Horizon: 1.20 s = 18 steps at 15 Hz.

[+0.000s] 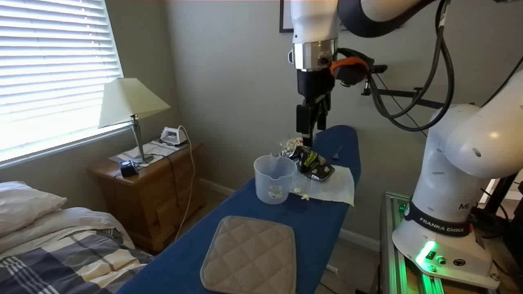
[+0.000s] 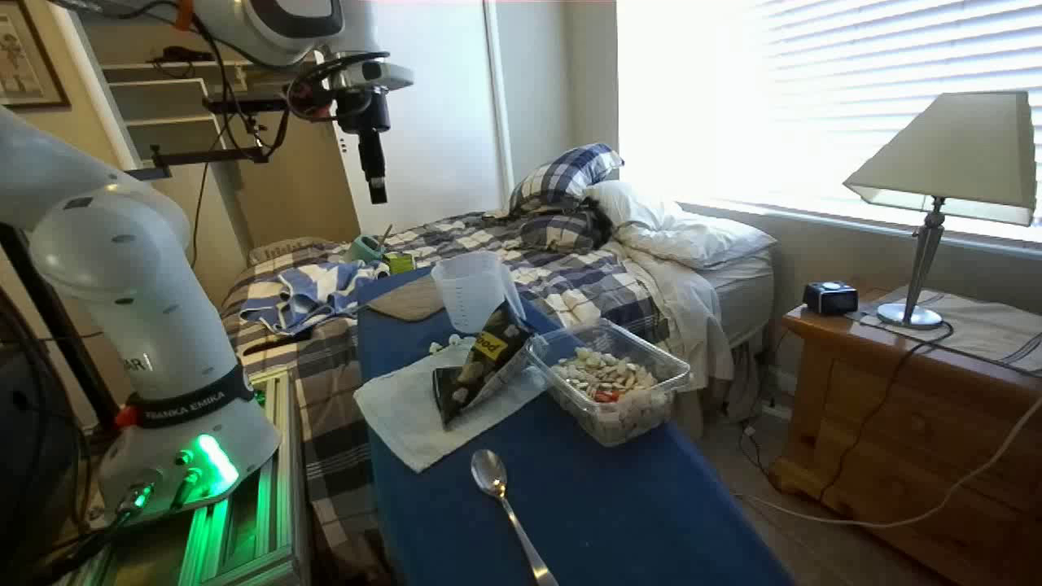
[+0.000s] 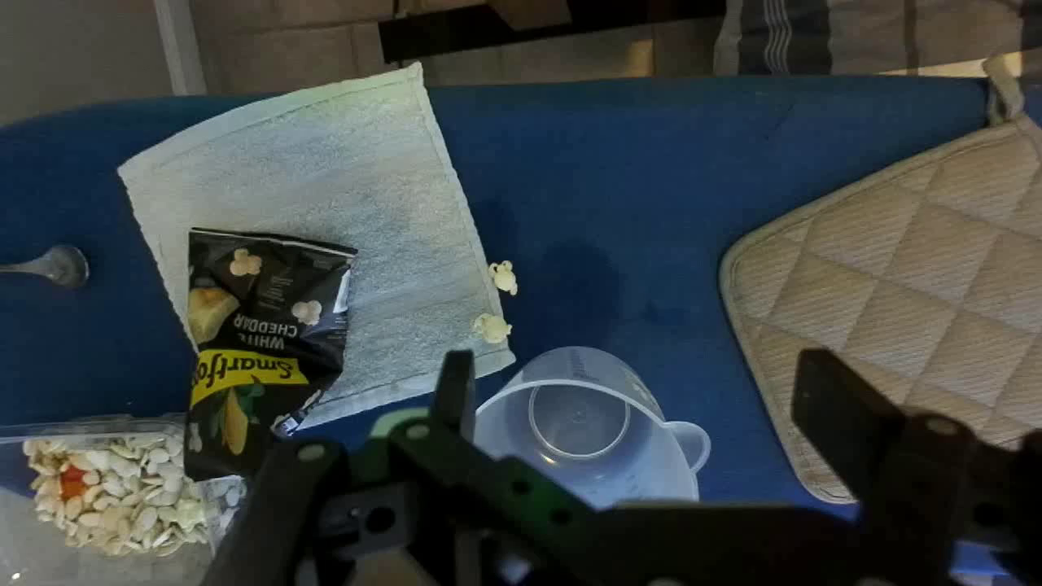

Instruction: Pour the contents from the black packet into the clear container.

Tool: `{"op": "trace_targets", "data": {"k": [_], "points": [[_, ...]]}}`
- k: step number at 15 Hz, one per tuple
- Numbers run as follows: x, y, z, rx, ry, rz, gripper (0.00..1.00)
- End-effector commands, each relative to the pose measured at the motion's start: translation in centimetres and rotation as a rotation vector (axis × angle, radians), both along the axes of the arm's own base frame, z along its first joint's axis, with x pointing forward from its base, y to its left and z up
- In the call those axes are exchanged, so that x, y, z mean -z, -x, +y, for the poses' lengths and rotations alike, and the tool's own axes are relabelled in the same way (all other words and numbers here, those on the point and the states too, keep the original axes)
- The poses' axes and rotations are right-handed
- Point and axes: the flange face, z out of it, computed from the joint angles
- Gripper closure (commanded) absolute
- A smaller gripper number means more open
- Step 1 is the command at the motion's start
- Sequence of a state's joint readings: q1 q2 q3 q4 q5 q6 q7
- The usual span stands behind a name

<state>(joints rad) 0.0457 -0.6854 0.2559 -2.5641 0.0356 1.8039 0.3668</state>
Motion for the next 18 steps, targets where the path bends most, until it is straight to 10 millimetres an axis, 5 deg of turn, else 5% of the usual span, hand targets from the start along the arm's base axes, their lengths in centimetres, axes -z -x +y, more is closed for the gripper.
{"op": "trace_targets", "data": {"k": [1, 10, 18], "points": [[0.0, 0.0, 0.0, 0.0, 0.0, 0.001, 0.0], [0.7, -0.2, -0.4, -0.013, 0.023, -0.013, 0.0], [2.4, -3.7, -8.6, 0.028, 0.061, -0.017, 0.0]]}}
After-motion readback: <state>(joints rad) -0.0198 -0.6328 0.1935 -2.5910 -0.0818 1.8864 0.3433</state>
